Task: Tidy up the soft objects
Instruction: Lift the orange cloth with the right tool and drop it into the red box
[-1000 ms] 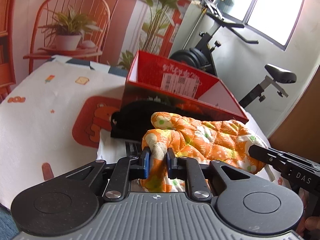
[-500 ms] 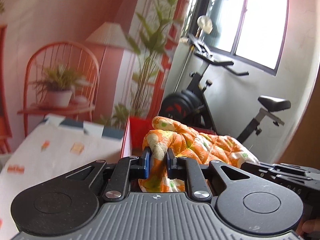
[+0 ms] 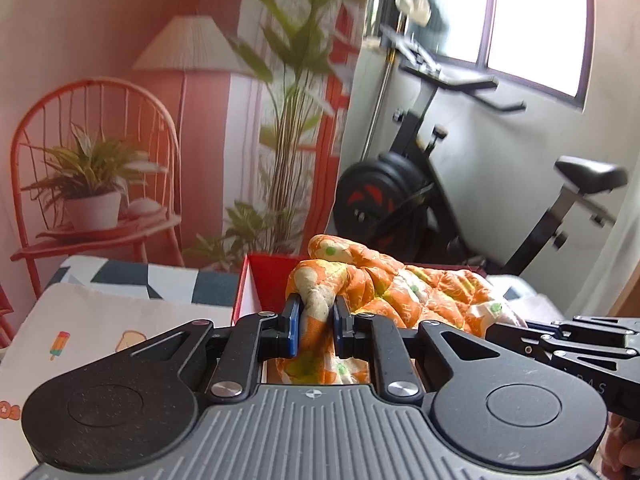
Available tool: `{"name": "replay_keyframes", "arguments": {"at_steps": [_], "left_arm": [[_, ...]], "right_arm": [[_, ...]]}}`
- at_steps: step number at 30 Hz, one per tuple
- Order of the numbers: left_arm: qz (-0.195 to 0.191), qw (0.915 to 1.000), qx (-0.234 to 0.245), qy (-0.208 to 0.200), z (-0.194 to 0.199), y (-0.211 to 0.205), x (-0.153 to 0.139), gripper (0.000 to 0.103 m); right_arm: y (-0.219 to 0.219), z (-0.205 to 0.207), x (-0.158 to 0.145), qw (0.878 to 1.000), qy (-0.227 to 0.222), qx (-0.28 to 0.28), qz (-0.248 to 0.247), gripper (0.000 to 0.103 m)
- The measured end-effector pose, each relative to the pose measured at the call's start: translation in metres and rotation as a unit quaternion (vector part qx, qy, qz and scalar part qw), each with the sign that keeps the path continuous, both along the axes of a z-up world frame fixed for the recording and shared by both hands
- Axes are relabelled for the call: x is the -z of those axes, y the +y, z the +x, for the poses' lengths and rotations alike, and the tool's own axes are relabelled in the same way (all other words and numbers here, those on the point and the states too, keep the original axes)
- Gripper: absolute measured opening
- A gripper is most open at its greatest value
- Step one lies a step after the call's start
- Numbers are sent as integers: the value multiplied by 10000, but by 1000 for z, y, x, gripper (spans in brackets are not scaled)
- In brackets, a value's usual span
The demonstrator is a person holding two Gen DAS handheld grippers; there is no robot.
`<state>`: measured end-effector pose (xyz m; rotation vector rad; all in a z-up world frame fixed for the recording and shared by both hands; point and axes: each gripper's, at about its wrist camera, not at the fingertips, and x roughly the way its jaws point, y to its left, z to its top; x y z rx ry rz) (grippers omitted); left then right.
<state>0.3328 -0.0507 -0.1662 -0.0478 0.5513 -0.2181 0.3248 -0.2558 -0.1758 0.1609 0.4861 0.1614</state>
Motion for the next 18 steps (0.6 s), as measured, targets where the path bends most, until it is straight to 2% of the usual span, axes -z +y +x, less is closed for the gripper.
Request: {"name": "replay_keyframes", "arguments": {"at_steps": [8,15,17,18], "left_arm": [[264,9986,171,423,30,-11,35,17],[316,9959,285,803,39,-10,55,18],[373,9947,353,888,37,-9,58,21],[447,9939,361,941,36,-10,59,31]], "right_arm": [[-8,24,41,9988,477,69,107,9],[-9,28,59,9968,779,158,105,11],[-7,27,61,9961,858,176,77,15],[-7,26,62,9958,897,184,75,20]]}}
